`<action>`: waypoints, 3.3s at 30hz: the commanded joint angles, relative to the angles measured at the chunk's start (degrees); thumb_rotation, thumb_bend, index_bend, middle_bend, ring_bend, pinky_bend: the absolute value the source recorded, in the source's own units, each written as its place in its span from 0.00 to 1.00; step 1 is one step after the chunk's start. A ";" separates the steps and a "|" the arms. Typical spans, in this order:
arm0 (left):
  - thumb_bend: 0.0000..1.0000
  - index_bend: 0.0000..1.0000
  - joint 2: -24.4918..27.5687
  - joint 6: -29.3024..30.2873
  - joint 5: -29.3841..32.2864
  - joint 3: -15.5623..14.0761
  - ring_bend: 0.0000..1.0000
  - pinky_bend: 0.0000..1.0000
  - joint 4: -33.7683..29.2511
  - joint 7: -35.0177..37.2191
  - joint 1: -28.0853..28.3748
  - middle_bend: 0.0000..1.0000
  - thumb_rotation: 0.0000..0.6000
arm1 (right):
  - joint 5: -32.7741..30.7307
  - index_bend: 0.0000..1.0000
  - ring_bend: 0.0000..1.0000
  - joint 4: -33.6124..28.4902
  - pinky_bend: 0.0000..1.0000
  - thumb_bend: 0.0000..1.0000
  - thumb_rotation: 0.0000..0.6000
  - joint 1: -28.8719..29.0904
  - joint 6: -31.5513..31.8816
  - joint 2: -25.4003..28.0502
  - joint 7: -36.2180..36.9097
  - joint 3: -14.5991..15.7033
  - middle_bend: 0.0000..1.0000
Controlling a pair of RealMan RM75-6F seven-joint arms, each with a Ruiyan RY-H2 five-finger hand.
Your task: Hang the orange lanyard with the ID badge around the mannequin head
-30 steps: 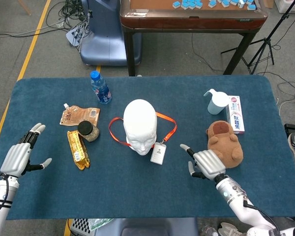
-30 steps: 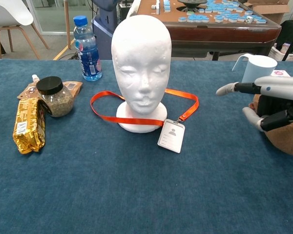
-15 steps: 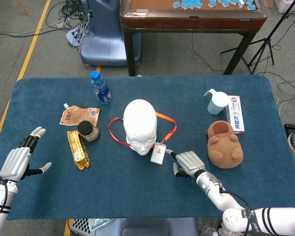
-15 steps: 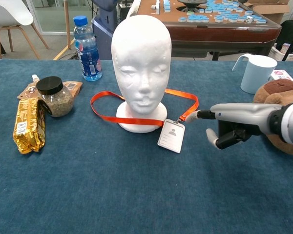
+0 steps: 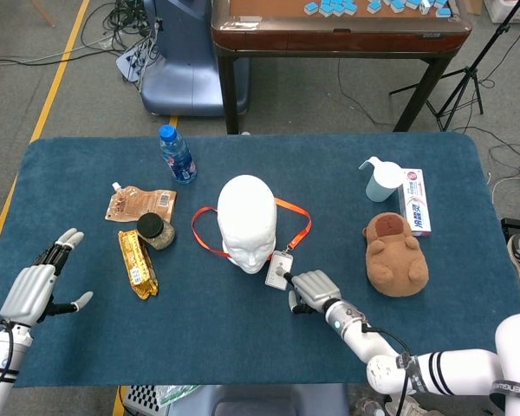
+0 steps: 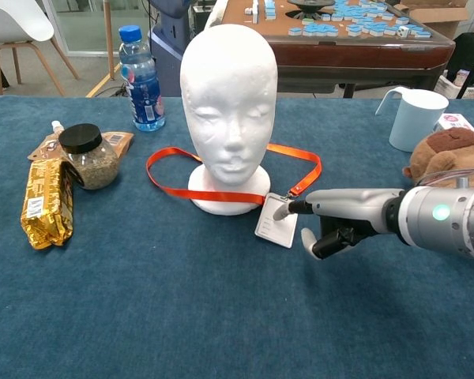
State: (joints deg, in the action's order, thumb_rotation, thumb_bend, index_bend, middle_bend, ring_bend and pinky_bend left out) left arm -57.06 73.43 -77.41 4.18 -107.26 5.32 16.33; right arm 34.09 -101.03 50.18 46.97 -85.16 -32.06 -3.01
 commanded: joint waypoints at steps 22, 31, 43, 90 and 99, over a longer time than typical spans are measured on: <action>0.22 0.00 -0.66 -0.83 -0.93 -0.05 0.00 0.11 -0.23 -0.06 -0.37 0.00 1.00 | 5.48 0.07 1.00 -6.04 1.00 0.78 0.68 -0.01 0.48 3.15 4.62 5.23 1.00; 0.22 0.00 -0.59 -0.93 -1.04 -0.23 0.00 0.11 -0.17 0.27 -0.76 0.00 1.00 | 2.17 0.07 1.00 -1.08 1.00 0.78 0.68 1.38 0.14 0.10 4.23 5.22 1.00; 0.22 0.00 -0.99 -1.44 -1.31 -0.21 0.00 0.11 -0.24 0.08 -0.65 0.00 1.00 | 6.64 0.07 1.00 -8.10 1.00 0.78 0.67 1.75 -2.67 2.67 4.83 8.22 1.00; 0.22 0.00 -1.10 -1.80 -1.75 -0.41 0.00 0.11 0.36 1.96 -1.23 0.00 1.00 | 1.76 0.07 1.00 -0.27 1.00 0.76 0.68 4.69 -3.22 -1.62 9.44 2.96 1.00; 0.22 0.00 -1.01 -2.07 -1.46 -0.41 0.00 0.11 0.49 2.32 -1.28 0.00 1.00 | 6.34 0.07 1.00 -2.70 1.00 0.76 0.67 3.34 -1.79 -0.71 11.25 3.25 1.00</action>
State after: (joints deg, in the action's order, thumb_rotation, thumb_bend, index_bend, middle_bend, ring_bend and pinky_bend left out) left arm -58.08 71.36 -78.87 3.77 -106.78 7.64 15.05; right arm 39.56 -102.87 54.08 44.68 -86.63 -21.04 -0.36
